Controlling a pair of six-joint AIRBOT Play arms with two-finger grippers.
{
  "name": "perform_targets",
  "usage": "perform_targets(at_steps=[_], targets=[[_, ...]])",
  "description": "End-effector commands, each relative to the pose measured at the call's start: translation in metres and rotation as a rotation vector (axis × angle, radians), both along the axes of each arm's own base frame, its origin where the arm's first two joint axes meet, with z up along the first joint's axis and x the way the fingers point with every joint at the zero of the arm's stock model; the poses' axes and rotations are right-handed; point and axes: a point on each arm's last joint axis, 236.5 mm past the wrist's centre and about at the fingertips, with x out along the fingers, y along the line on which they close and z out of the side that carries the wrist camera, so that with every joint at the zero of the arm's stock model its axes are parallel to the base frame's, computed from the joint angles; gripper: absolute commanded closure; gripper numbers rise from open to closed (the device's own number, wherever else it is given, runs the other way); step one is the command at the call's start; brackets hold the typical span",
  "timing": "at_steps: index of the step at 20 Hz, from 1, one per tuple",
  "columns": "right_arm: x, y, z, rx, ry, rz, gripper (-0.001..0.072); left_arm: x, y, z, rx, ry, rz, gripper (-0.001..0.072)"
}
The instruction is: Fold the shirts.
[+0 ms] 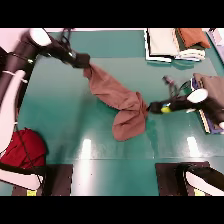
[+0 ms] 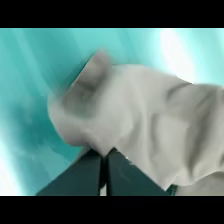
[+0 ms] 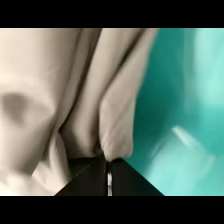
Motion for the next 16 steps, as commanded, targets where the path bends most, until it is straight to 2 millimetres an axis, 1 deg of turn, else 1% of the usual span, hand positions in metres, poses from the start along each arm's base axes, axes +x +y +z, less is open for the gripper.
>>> perform_targets(at_steps=[1, 2, 3, 5, 7, 9, 10, 11, 12, 13, 14, 15, 16], targets=[[0.021, -0.055, 0.120, -0.080, -0.284, -0.079, 0.0691, -0.023, 0.031, 0.119, 0.037, -0.281, 0.047, 0.0685], [0.021, -0.070, 0.163, -0.086, -0.379, -0.120, 0.0692, -0.040, 0.039, 0.158, 0.027, -0.368, 0.057, 0.0685], [0.015, -0.085, 0.207, -0.104, -0.474, -0.157, 0.0691, -0.062, 0.046, 0.195, 0.015, -0.456, 0.055, 0.0685], [-0.007, -0.105, 0.281, -0.150, -0.632, -0.210, 0.0692, -0.117, 0.060, 0.268, -0.040, -0.635, 0.069, 0.0686], [-0.032, -0.114, 0.340, -0.202, -0.762, -0.246, 0.0692, -0.172, 0.075, 0.323, -0.097, -0.789, 0.087, 0.0686], [-0.054, -0.119, 0.387, -0.250, -0.877, -0.280, 0.0692, -0.229, 0.092, 0.372, -0.157, -0.947, 0.109, 0.0686], [-0.063, -0.120, 0.406, -0.268, -0.922, -0.291, 0.0692, -0.250, 0.099, 0.389, -0.182, -1.010, 0.120, 0.0686], [-0.068, -0.121, 0.422, -0.284, -0.960, -0.298, 0.0692, -0.266, 0.104, 0.402, -0.200, -1.057, 0.127, 0.0686], [-0.072, -0.119, 0.436, -0.290, -0.989, -0.293, 0.0692, -0.276, 0.107, 0.409, -0.212, -1.088, 0.132, 0.0686], [-0.072, -0.117, 0.446, -0.294, -1.005, -0.285, 0.0692, -0.278, 0.108, 0.411, -0.209, -1.094, 0.132, 0.0686], [-0.071, -0.117, 0.453, -0.300, -1.015, -0.278, 0.0693, -0.275, 0.108, 0.408, -0.192, -1.090, 0.129, 0.0686], [-0.068, -0.118, 0.460, -0.305, -1.022, -0.273, 0.0693, -0.264, 0.106, 0.396, -0.159, -1.063, 0.124, 0.0686], [-0.063, -0.120, 0.465, -0.307, -1.027, -0.271, 0.0692, -0.248, 0.106, 0.381, -0.122, -1.020, 0.134, 0.0686]])
